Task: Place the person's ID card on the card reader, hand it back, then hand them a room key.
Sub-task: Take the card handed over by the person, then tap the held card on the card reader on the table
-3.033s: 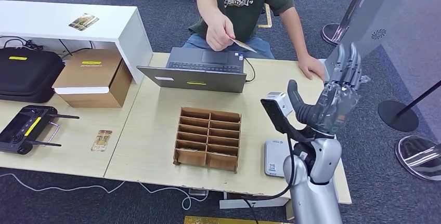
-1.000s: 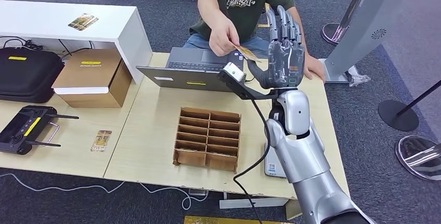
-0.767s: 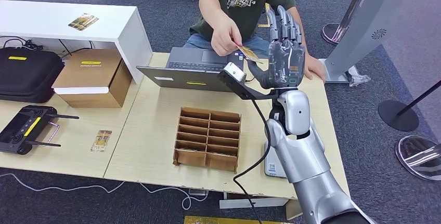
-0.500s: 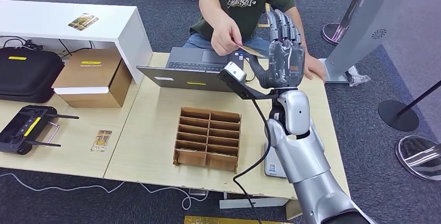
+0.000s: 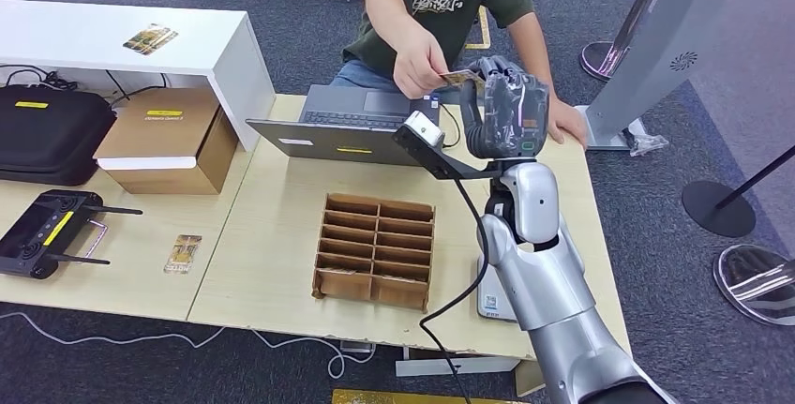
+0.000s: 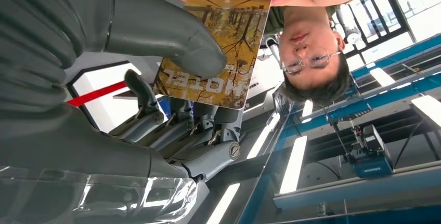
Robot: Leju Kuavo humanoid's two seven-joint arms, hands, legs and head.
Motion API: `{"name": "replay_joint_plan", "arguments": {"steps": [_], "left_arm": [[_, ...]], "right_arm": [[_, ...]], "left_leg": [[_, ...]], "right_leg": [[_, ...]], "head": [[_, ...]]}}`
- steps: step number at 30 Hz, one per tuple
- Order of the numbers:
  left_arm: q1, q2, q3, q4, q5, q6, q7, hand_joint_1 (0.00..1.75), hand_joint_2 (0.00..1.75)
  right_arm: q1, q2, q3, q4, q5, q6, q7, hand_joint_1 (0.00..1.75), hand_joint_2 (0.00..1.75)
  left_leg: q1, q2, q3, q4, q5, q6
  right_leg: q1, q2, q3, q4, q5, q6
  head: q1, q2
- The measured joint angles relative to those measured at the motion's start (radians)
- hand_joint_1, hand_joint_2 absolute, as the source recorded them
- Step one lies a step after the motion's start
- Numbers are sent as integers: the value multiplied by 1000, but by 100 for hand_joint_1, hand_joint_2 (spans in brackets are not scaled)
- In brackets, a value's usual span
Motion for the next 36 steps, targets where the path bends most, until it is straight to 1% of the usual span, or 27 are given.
{"name": "replay_joint_plan", "arguments": {"steps": [9,12,14,18,19,21,24,28,36], "left_arm": [[0,-2,0,0,-1,2,6,0,0],[0,-3,1,0,-1,2,7,0,0],[1,-4,1,0,1,2,8,0,0],[2,-1,5,0,14,2,-10,0,0],[3,0,7,0,16,3,-14,0,0],[4,3,9,0,18,8,-12,0,0],[8,3,12,0,18,21,10,0,0],[13,0,15,0,18,37,27,0,0],[15,-3,25,0,16,44,28,0,0]], "right_arm": [[3,0,0,-2,-5,0,0,175,175],[3,0,-1,-2,-40,17,3,175,175],[3,1,-8,-2,-123,54,4,175,175],[-1,18,-56,1,-430,189,5,175,175],[-4,21,-71,5,-497,213,6,175,175],[-17,23,-98,16,-591,240,11,175,175],[-44,23,-126,40,-655,253,15,175,175],[-76,23,-144,88,-705,250,8,175,175],[-101,17,-146,150,-751,223,-8,175,175]], "left_leg": [[0,0,0,0,0,0],[0,0,0,0,0,0],[0,0,0,0,0,0],[0,0,0,0,0,0],[0,0,0,0,0,0],[0,0,0,0,0,0],[0,0,0,0,0,0],[0,0,0,0,0,0],[0,0,0,0,0,0]], "right_leg": [[0,0,0,0,0,0],[0,0,0,0,0,0],[0,0,0,0,0,0],[0,0,0,0,0,0],[0,0,0,0,0,0],[0,-1,0,0,0,0],[0,0,0,0,0,0],[0,0,0,0,0,0],[0,0,0,0,0,0]], "head": [[0,0],[0,0],[0,0],[0,0],[0,0],[0,0],[0,0],[0,0],[0,0]]}}
